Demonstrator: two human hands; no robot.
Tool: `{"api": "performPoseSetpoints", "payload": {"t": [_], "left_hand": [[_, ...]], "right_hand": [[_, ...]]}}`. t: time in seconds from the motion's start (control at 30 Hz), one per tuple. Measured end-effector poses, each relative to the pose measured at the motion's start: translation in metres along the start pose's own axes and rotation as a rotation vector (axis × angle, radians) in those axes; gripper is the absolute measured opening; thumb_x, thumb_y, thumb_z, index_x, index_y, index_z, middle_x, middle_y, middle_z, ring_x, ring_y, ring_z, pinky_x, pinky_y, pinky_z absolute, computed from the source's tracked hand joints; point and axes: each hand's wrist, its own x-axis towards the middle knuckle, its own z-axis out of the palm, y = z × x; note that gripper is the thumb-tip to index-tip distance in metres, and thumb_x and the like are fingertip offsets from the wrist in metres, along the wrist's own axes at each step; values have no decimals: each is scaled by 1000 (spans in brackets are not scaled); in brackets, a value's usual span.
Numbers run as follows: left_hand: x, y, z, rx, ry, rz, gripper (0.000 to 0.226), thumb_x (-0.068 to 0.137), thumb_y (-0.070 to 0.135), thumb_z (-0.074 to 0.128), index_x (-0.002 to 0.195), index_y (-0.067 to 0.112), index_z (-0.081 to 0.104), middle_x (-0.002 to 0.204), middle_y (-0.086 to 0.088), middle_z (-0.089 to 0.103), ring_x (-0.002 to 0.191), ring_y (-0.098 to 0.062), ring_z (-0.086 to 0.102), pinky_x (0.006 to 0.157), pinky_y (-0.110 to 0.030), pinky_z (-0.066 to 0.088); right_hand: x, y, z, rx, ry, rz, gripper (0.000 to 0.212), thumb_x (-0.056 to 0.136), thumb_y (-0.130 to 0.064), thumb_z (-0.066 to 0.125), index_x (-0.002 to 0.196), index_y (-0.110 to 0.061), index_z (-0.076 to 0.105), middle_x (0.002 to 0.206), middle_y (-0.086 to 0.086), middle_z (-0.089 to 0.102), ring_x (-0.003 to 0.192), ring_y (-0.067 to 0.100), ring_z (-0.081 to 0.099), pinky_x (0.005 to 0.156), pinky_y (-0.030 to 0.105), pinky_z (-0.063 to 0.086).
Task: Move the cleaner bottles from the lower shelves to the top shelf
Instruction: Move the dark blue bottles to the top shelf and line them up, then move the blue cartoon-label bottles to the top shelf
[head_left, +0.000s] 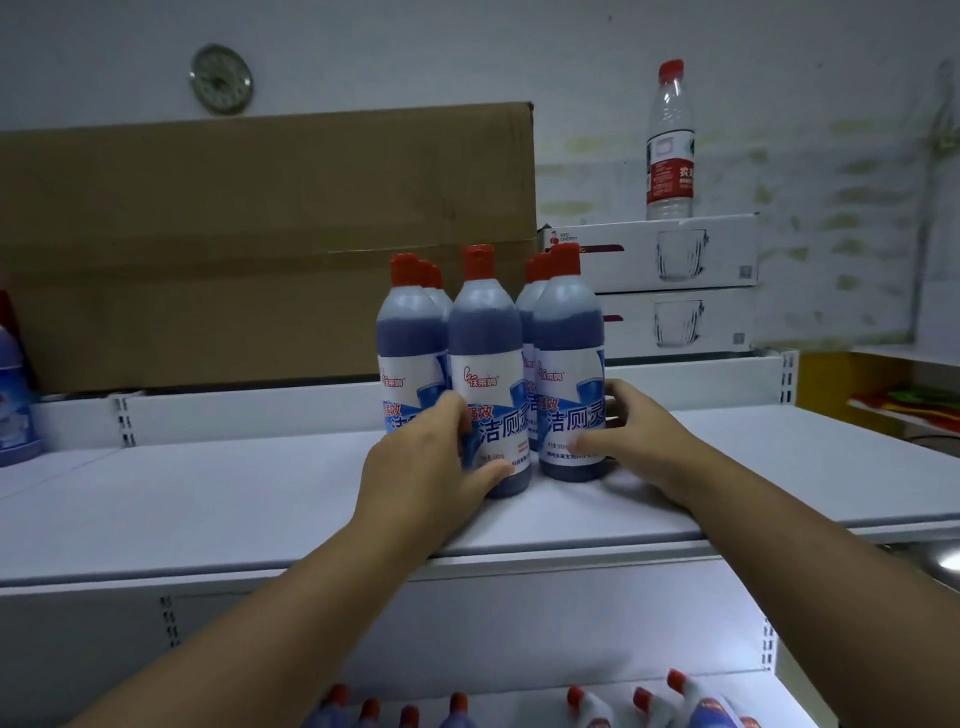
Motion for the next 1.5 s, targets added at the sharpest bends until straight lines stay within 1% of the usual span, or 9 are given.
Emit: {"api": "performPoseSetpoints", "payload": {"t": [0.17, 0.4, 0.7, 0.87, 1.0, 1.07, 1.13, 1.3, 1.5], "left_hand": [[8, 1, 4, 211, -77, 103, 27, 89, 47, 50, 97, 21, 51, 107, 5, 66, 82, -13, 52, 74, -26, 47], [20, 1, 18, 195, -166, 98, 20, 92, 42, 49, 89, 24, 41, 105, 1, 65, 84, -15, 51, 79, -30, 49], [19, -3, 21, 127, -157, 101, 14, 89, 33, 52, 85, 21, 46, 95, 0, 65, 79, -18, 55, 74, -33, 51], [3, 4, 2, 6, -159, 98, 8, 88, 26, 54, 85, 19, 55, 95, 0, 66, 82, -19, 56, 72, -31, 47], [-55, 3, -13, -139, 123, 412, 13, 87, 22, 57, 83, 10, 61, 79, 0, 62, 68, -9, 48, 61, -13, 36], [-101, -12, -12, -170, 158, 619, 14, 81, 18, 58, 72, 8, 62, 64, -2, 61, 55, -8, 44, 53, -15, 36], [-137, -47, 3, -139, 14, 544, 12, 78, 18, 58, 69, 11, 61, 61, 0, 59, 51, -13, 47, 52, -23, 42], [-187, -132, 53, -68, -422, -162, 9, 84, 22, 59, 77, 19, 62, 74, -2, 68, 73, -24, 63, 67, -34, 51], [-240, -154, 141, -8, -649, -542, 27, 84, 21, 52, 110, 15, 59, 117, -8, 60, 100, -24, 58, 88, -32, 48]], "right_hand": [[-2, -1, 3, -96, 26, -8, 65, 76, -13, 75, 132, -21, 43, 111, -2, 59, 95, 15, 60, 76, 25, 50], [-3, -2, 6, -231, 72, 0, 64, 76, -25, 76, 130, -19, 41, 130, 1, 56, 98, 14, 55, 83, 28, 50], [-4, 0, 6, -270, 93, -44, 61, 74, -27, 78, 126, -18, 48, 124, 1, 60, 97, 15, 59, 84, 30, 52], [-26, -12, 4, -364, 249, -241, 71, 72, -35, 77, 133, -18, 46, 120, -2, 52, 89, 15, 56, 72, 27, 50], [-68, -12, 4, -428, 593, -613, 30, 85, -32, 61, 97, -4, 63, 80, 6, 58, 68, 17, 52, 60, 30, 45], [-110, -5, 17, -356, 573, -805, 23, 87, -20, 60, 79, 1, 64, 67, 6, 56, 60, 15, 51, 57, 22, 44], [-146, 15, 40, -304, 431, -879, 17, 84, -10, 60, 71, 0, 63, 61, 3, 54, 54, 13, 47, 55, 11, 38], [-151, 114, 108, -513, -86, -315, 16, 83, -26, 61, 73, -15, 66, 60, -3, 60, 58, 17, 56, 60, 33, 51], [-145, 218, 183, -463, -418, 448, 31, 89, -37, 55, 111, -16, 57, 98, 5, 62, 87, 20, 63, 70, 28, 51]]}}
